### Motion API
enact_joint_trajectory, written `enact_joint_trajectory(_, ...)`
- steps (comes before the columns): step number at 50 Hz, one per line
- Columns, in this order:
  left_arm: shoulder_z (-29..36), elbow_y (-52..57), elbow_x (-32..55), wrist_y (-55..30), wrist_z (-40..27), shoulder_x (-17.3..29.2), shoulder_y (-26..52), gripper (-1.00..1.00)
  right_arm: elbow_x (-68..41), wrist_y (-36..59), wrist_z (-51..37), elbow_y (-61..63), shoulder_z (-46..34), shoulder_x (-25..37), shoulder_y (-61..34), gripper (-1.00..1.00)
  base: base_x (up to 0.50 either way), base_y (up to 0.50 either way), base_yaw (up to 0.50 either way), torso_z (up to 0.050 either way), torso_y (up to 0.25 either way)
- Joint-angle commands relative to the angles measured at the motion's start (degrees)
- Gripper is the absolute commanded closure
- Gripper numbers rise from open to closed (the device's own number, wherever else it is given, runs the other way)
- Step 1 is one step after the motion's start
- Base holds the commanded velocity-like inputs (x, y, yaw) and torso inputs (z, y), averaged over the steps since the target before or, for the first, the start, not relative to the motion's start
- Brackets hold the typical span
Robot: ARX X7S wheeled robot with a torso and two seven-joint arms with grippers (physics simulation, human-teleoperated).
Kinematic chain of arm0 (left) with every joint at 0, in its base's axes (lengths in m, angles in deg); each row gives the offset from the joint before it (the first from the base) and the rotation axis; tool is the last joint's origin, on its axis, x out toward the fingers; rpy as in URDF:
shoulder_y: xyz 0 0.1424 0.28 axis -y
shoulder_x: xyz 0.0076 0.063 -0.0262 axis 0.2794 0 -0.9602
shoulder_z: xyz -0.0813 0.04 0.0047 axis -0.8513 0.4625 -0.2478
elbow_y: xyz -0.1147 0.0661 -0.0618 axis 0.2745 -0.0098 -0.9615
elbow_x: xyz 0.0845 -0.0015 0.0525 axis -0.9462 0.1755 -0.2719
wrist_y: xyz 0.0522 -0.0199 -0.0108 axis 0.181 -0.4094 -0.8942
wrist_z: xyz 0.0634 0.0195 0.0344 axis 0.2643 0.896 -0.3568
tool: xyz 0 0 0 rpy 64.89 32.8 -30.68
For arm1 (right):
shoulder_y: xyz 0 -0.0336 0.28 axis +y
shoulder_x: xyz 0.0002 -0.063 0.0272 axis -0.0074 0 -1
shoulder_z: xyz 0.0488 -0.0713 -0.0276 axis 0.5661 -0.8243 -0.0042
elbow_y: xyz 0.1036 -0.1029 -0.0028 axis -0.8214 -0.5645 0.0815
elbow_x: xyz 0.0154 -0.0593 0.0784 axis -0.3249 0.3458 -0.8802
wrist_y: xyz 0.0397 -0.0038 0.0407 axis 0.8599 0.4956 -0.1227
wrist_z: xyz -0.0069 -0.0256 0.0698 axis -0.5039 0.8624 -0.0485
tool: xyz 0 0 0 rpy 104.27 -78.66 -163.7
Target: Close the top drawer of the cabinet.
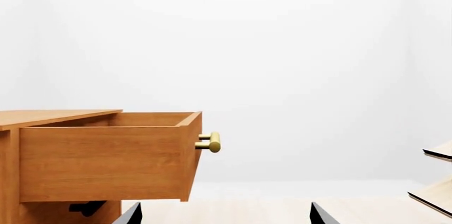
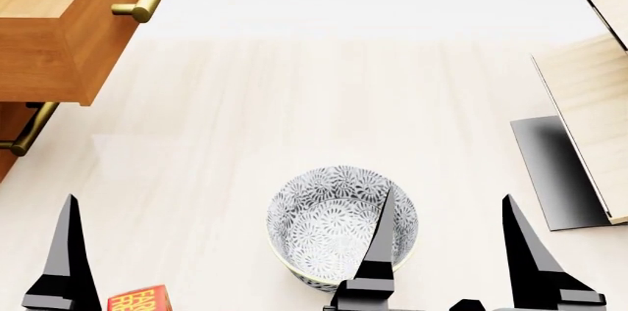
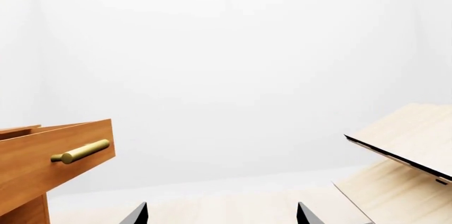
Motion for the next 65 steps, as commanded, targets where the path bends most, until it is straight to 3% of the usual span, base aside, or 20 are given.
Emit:
enact_joint_trajectory(1,0.5,0.1,0.3,-0.1,-0.6,0.4,0.1,-1.0,-0.1,-0.8,-0.3,-0.4,-0.4,0.4,0.1,-1.0,0.0,0.0,0.0,0.0,0.0)
enact_joint_trajectory(7,-0.1,0.6,1.5,-1.2,-1.0,0.2,1.4,-1.0,-0.4,-0.9,-0.4,0.0,-0.9,0.6,0.5,-1.0,0.0,0.0,0.0,0.0,0.0)
enact_joint_trajectory(17,2.4,0.1,4.4,-9.8,-2.6,-2.3,12.9,-1.0,-1.3,-0.2,-1.1,1.1,-0.4,1.1,0.1,-1.0,0.0,0.0,0.0,0.0,0.0)
enact_joint_trajectory(19,4.7,-3.3,4.6,-12.7,-2.4,-3.7,20.1,-1.0,-2.1,0.1,-1.3,1.9,0.5,1.4,0.0,-1.0,0.0,0.0,0.0,0.0,0.0)
enact_joint_trajectory(23,7.9,-7.9,4.3,-13.9,-1.8,-5.0,25.6,-1.0,-2.9,0.6,-1.6,2.7,1.0,1.5,-0.1,-1.0,0.0,0.0,0.0,0.0,0.0)
enact_joint_trajectory(36,11.8,-23.6,6.1,-12.8,0.8,-10.1,38.6,-1.0,-4.9,1.2,-3.3,4.3,1.5,2.7,-0.5,-1.0,0.0,0.0,0.0,0.0,0.0)
enact_joint_trajectory(43,16.5,-41.2,3.0,-5.3,3.9,-11.3,45.4,-1.0,-5.2,0.7,-3.5,4.1,0.7,3.1,-0.7,-1.0,0.0,0.0,0.0,0.0,0.0)
enact_joint_trajectory(45,13.0,-48.4,9.3,-4.6,4.9,-13.3,48.2,-1.0,-5.5,0.8,-3.7,4.1,0.7,3.3,-0.8,-1.0,0.0,0.0,0.0,0.0,0.0)
enact_joint_trajectory(49,15.2,-55.2,9.8,-1.9,5.2,-12.8,51.6,-1.0,-5.8,0.5,-3.9,4.0,0.6,3.6,-0.9,-1.0,0.0,0.0,0.0,0.0,0.0)
enact_joint_trajectory(50,15.6,-62.5,9.3,1.0,6.0,-13.2,55.0,-1.0,-6.1,0.2,-3.8,3.6,0.8,3.6,-0.8,-1.0,0.0,0.0,0.0,0.0,0.0)
enact_joint_trajectory(57,20.2,-84.5,12.2,12.9,5.1,-13.4,64.1,-1.0,-6.8,-0.4,-4.0,3.3,0.8,3.9,-0.7,-1.0,0.0,0.0,0.0,0.0,0.0)
enact_joint_trajectory(61,28.6,-101.7,20.0,22.5,5.0,-13.6,72.2,-1.0,-7.1,-1.0,-4.1,2.8,0.9,4.0,-0.6,-1.0,0.0,0.0,0.0,0.0,0.0)
enact_joint_trajectory(65,49.3,-116.7,38.2,32.2,3.4,-13.6,80.1,-1.0,-7.3,-1.1,-4.2,2.3,0.2,3.9,-0.9,-1.0,0.0,0.0,0.0,0.0,0.0)
